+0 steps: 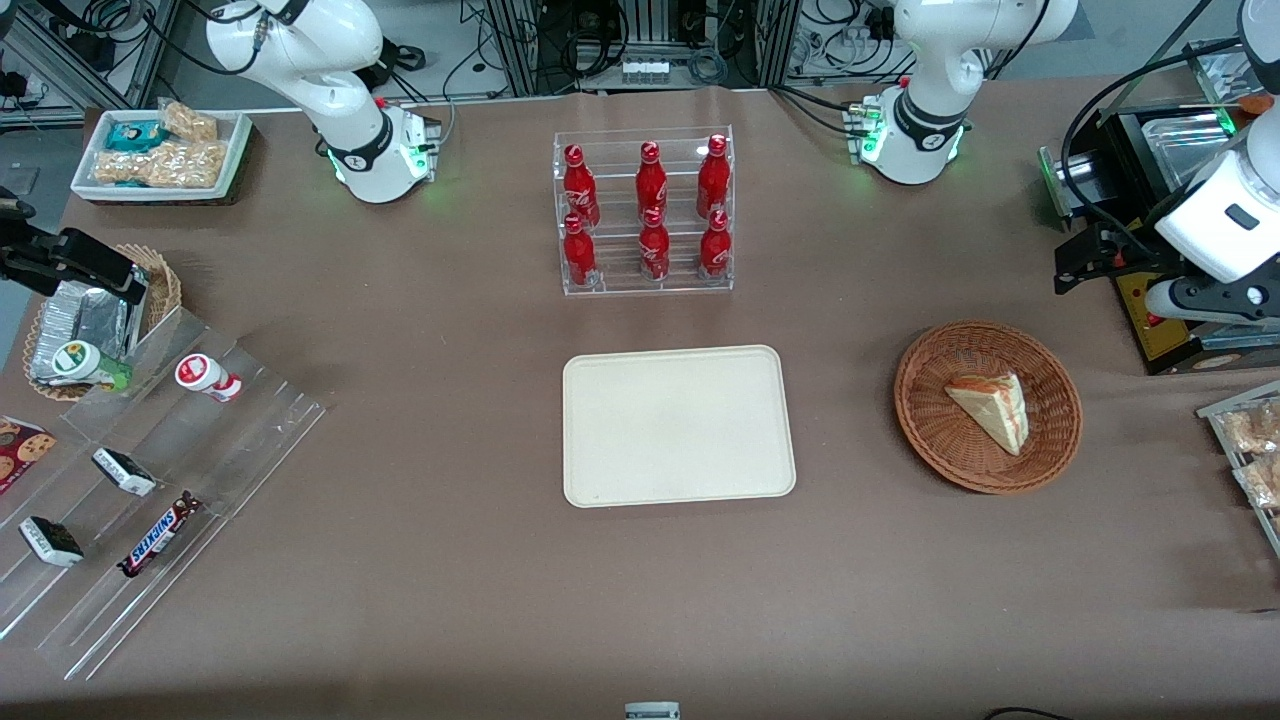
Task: Place sandwich from basket to tray
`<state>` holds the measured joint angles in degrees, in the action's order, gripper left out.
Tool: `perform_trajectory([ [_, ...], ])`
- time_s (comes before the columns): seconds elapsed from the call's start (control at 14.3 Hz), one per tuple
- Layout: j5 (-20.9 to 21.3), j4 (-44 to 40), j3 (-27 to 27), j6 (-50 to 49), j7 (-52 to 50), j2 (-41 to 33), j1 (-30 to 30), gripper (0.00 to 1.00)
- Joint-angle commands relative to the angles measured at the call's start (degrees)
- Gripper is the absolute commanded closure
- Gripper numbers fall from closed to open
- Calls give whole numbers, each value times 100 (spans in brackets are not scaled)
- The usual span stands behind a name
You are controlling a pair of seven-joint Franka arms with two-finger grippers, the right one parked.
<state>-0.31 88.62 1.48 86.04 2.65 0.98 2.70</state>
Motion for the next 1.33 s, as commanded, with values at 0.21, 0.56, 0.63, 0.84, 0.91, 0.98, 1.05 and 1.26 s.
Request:
perform_trajectory([
  [0.21,5,-117,-16,1,69,43,11,0],
  [0.56,5,-117,-16,1,69,42,11,0],
  [0.63,-4,-117,-16,-8,69,42,2,0],
  [0.84,5,-91,-25,-52,42,60,2,0],
  [0.91,5,-73,-25,-61,25,95,-15,0],
  [0.98,5,-65,-25,-78,16,139,-24,0],
  [1.05,13,-30,-25,-79,16,165,-41,0],
  [1.26,5,102,-104,-210,-28,314,-103,0],
])
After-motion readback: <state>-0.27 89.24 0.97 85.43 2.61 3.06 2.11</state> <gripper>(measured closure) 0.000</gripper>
